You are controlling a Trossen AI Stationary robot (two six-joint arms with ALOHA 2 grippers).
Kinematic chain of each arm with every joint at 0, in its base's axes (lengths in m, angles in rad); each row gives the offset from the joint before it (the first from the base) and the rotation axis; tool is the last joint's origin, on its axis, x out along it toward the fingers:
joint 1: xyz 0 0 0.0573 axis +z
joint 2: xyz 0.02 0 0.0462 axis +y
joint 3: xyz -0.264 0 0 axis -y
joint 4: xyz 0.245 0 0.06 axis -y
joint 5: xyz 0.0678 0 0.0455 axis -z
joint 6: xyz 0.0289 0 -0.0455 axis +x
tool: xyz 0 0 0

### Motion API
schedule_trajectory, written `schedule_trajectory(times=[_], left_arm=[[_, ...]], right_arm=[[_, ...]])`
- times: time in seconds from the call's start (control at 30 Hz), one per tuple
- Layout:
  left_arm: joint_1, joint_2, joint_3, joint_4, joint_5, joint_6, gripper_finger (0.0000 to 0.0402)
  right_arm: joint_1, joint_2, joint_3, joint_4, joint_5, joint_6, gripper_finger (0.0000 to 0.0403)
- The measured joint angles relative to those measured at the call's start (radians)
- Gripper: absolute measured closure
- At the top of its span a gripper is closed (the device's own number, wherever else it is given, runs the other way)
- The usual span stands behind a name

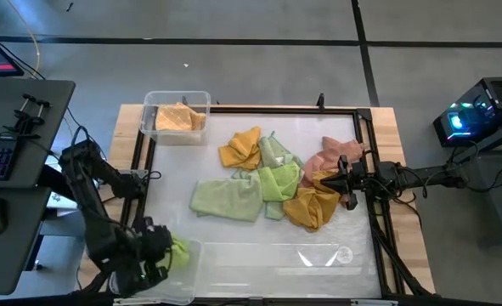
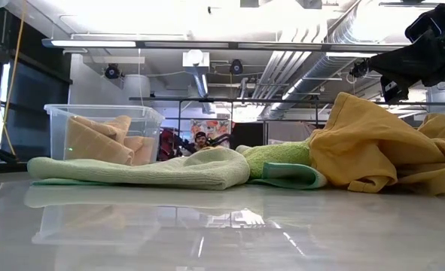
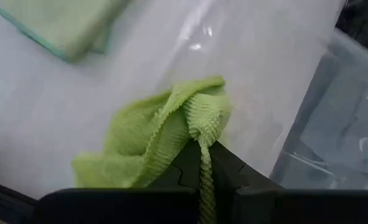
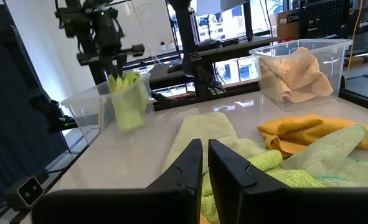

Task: Sort towels by color in basket
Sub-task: Put the bottom light green towel into the bottom transparent bin, then put the light orange towel into the top transparent bin

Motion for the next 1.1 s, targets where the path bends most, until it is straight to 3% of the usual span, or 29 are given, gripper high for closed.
schedule_trajectory(times=[0.27, 0.5, 0.93, 1.0, 1.1], left_arm=[[0.036, 0.134, -0.005, 0.059, 0.008, 0.073, 0.0398], [0.069, 0.206, -0.005, -0.081, 0.008, 0.007, 0.0381], [0.097, 0.053, 0.061, -0.127, 0.009, -0.031, 0.0287], [0.11, 0.016, 0.099, -0.114, -0.032, -0.009, 0.0285], [0.119, -0.021, 0.143, -0.061, -0.272, 0.141, 0.0288]], right_arm=[[0.0, 0.0, 0.0, 0.0, 0.0, 0.0, 0.038], [0.0, 0.0, 0.0, 0.0, 0.0, 0.0, 0.038], [0.0, 0.0, 0.0, 0.0, 0.0, 0.0, 0.038], [0.0, 0.0, 0.0, 0.0, 0.0, 0.0, 0.038], [0.0, 0.0, 0.0, 0.0, 0.0, 0.0, 0.038]])
